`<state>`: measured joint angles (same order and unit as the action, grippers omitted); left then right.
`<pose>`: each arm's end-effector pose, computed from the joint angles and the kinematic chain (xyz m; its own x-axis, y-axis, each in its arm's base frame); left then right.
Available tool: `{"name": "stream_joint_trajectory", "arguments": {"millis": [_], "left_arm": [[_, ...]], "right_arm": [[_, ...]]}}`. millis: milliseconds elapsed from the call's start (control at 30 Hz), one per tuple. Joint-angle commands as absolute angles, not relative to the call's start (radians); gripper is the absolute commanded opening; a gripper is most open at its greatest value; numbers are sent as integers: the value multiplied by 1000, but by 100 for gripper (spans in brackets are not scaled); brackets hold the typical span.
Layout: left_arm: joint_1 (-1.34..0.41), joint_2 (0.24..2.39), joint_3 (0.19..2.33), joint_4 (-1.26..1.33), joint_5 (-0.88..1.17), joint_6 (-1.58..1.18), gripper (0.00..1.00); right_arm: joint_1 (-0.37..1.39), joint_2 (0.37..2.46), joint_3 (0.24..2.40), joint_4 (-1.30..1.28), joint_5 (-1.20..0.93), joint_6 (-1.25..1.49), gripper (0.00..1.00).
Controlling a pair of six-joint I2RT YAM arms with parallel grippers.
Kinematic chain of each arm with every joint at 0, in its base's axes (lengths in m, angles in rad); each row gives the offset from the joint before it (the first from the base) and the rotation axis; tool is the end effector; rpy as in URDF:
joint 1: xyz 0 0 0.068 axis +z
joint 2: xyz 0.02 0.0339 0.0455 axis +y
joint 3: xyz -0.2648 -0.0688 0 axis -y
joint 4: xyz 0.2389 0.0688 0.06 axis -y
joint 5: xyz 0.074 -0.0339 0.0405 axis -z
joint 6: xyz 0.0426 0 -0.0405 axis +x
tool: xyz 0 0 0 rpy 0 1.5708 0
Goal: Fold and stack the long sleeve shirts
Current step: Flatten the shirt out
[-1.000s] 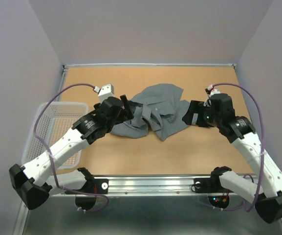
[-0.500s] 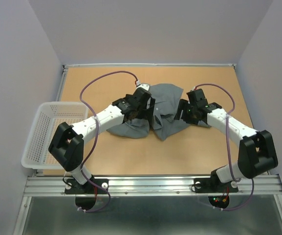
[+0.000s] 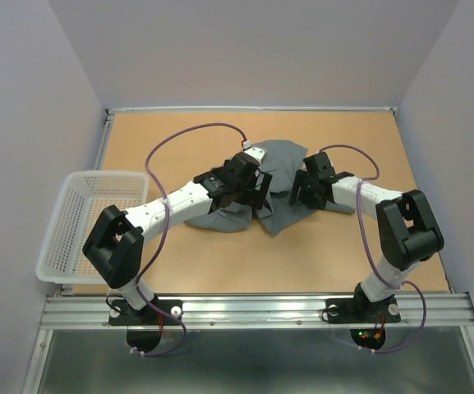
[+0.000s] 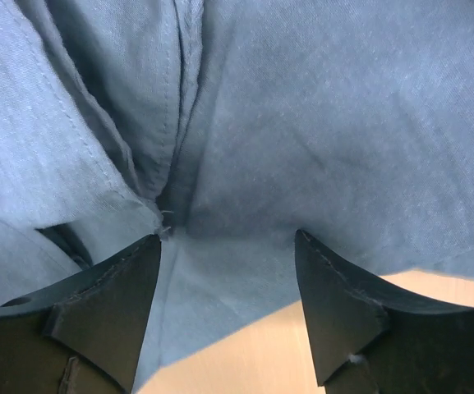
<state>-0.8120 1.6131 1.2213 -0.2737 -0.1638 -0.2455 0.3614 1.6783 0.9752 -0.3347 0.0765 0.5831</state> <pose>0.2570 -0.2609 0.2706 -0.5647 0.2470 -0.7875 0.5056 0.8577 -0.0935 0.3086 0.1132 0.1678 -0.8466 0.2669 -0.4604 0.1796 0.9577 0.2248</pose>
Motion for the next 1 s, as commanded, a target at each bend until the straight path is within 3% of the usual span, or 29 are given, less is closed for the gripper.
{"name": "stream_joint_trajectory", "arguments": {"millis": [0,167,333,433,733,967], "left_arm": [[-831,1585,1204,-219,-114,-178,99],[-830,1583,1242,-215,-152,-271,98],[-805,1556,1240,-219,-215,-359,98],[-758,1517,1220,-210,-201,-403,98],[-589,1437,1094,-132,-77,-463,95],[-549,1453,1052,-107,-52,-485,95]], "right_arm": [[342,1716,1002,-265,107,568,70],[236,1741,1005,-265,143,594,64],[175,1700,1008,-271,198,612,63],[173,1614,1023,-270,114,568,64],[385,1362,1051,-238,-203,282,65],[543,1452,1042,-143,-298,295,65]]}}
